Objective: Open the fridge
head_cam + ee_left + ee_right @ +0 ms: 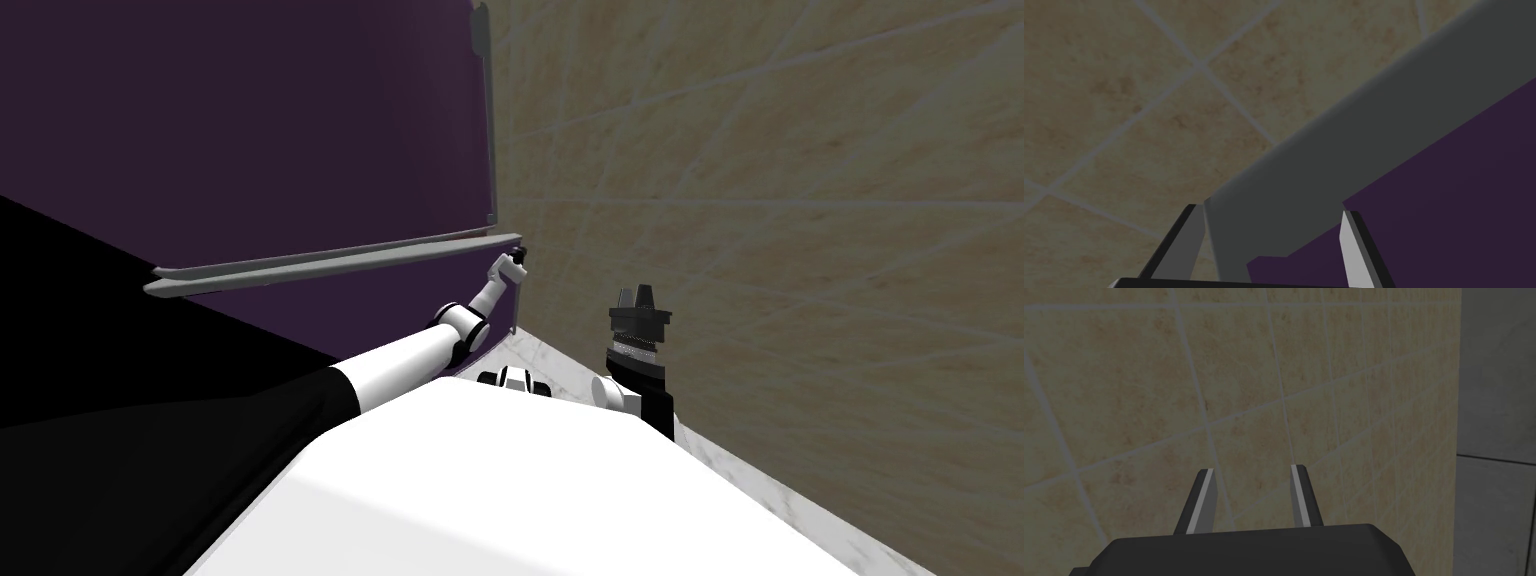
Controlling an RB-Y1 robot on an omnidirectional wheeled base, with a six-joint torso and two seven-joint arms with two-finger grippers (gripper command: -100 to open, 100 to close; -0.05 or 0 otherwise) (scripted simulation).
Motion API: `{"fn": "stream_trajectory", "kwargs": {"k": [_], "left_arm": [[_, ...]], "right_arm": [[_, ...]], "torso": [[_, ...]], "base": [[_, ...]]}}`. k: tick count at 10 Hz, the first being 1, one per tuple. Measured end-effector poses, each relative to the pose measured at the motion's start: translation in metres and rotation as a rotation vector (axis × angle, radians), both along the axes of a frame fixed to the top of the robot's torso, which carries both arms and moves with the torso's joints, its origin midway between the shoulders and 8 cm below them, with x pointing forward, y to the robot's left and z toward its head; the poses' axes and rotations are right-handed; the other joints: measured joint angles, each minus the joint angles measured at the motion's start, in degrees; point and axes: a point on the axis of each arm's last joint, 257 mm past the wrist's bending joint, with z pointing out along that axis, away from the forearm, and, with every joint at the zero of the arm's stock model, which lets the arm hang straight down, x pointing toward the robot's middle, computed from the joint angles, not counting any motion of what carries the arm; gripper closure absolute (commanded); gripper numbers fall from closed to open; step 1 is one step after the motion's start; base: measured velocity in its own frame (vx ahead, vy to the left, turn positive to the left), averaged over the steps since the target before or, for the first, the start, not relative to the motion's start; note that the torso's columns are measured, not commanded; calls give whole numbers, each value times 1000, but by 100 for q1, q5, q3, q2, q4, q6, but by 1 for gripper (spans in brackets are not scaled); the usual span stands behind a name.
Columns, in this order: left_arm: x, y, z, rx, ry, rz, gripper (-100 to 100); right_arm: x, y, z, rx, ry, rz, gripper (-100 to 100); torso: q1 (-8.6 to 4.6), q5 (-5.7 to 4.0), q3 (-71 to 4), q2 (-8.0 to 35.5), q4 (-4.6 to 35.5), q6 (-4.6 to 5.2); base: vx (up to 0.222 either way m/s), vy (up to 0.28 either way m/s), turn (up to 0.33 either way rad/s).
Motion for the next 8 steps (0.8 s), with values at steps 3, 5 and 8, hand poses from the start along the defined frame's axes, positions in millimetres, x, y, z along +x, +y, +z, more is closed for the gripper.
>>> {"fn": "stream_trajectory", "kwargs": {"k": [3, 5, 8], "left_arm": [[-7, -38, -1, 2, 3, -64, 100], [-14, -62, -1, 1, 4, -106, 100], [-18, -75, 2, 1, -1, -135, 100]], "right_arm": [[0, 0, 0, 0, 0, 0, 0], [0, 0, 0, 0, 0, 0, 0], [0, 0, 0, 0, 0, 0, 0]], "torso": [[19, 4, -5, -8, 2, -6], [5, 1, -7, -9, 5, -7], [-9, -5, -11, -18, -11, 10]], "base": [[-261, 62, -138], [-179, 23, -80], [-204, 73, -178]]}}
